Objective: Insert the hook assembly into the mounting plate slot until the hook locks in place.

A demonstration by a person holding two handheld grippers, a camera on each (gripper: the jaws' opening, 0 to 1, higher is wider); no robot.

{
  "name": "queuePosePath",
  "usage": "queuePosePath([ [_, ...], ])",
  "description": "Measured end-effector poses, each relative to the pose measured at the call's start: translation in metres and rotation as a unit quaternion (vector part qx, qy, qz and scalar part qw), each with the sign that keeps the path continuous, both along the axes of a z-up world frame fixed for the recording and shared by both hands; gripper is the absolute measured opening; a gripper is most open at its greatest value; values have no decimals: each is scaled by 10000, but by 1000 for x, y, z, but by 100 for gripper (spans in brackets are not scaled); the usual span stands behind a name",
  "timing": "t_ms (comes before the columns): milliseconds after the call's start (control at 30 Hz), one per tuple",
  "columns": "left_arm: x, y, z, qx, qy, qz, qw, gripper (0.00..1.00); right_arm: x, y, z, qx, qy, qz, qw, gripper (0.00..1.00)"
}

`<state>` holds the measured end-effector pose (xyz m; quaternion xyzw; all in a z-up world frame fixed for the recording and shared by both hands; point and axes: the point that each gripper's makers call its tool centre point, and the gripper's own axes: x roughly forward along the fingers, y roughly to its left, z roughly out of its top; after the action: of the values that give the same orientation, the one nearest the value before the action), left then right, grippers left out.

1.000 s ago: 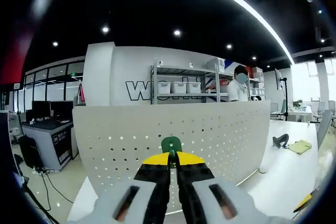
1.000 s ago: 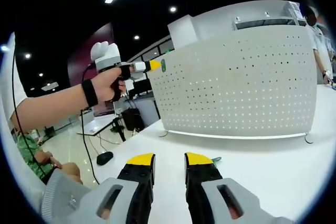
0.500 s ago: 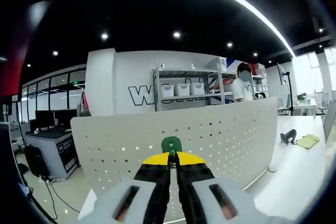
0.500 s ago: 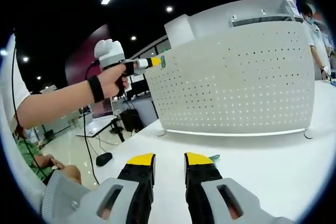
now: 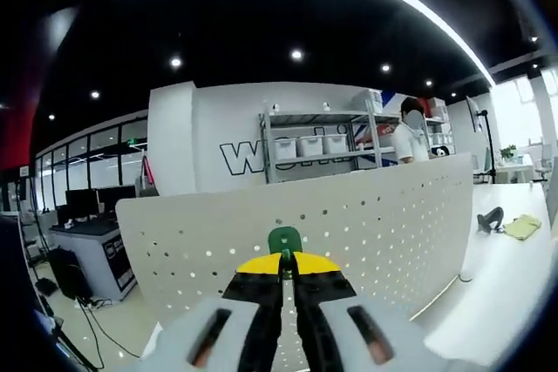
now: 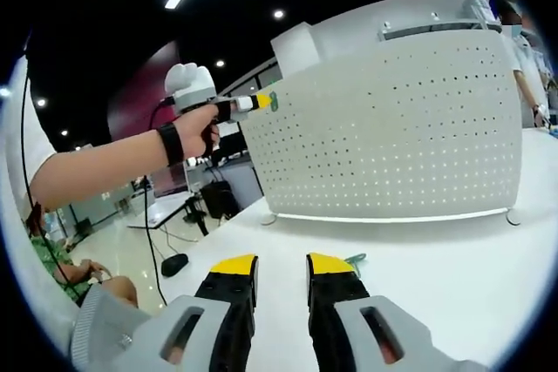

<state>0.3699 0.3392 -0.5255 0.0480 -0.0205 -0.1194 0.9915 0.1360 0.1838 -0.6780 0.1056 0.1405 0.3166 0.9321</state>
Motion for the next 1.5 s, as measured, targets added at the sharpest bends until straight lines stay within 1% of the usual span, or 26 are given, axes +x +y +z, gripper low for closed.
queuePosePath([
  [133,6,0,4,-35,-64,58,10000,3,1,1,2,98,27,5,9999,21],
  [200,10,0,3,27,-73,117,9999,3,1,1,1,64,34,13,10000,21],
  [267,13,0,2,-37,-30,97,9999,3,1,1,1,37,22,23,10000,21],
  [333,16,-1,2,63,-58,105,9999,3,1,0,-1,5,43,14,10000,22],
  [467,21,-2,0,111,-39,116,9999,3,1,-3,-5,12,103,-24,9999,22],
  [567,25,0,0,74,-15,153,9999,3,0,-4,-6,7,107,-43,9999,22],
  [667,28,-2,1,103,-49,197,9997,3,0,-4,-8,-8,136,-38,9999,22],
  [733,31,-2,1,-28,-29,205,9998,3,0,-3,-10,14,201,-31,9998,22],
  [767,33,-2,2,3,-40,227,9997,3,0,-3,-10,32,198,-33,9998,22],
  [800,33,-2,2,1,-40,233,9997,3,0,-3,-10,37,192,-25,9998,22],
  [833,34,-3,3,-85,-47,200,9998,3,0,-3,-10,35,190,-21,9998,22],
  [867,34,-4,4,-73,-85,200,9997,3,0,-2,-10,26,196,-19,9998,22],
  [900,35,-5,6,8,-128,211,9997,3,0,-2,-11,22,206,-16,9998,22],
  [967,37,-5,5,-15,-95,215,9997,3,0,-2,-12,39,231,-13,9997,22],
  [1067,39,-5,6,2,-120,258,9996,3,0,-3,-12,41,244,-20,9997,22],
  [1200,42,-5,1,-10,-27,290,9996,3,1,-6,-13,50,257,-55,9996,22],
  [1500,44,-7,-1,-70,-18,336,9994,3,1,-6,-13,47,255,-61,9996,22],
])
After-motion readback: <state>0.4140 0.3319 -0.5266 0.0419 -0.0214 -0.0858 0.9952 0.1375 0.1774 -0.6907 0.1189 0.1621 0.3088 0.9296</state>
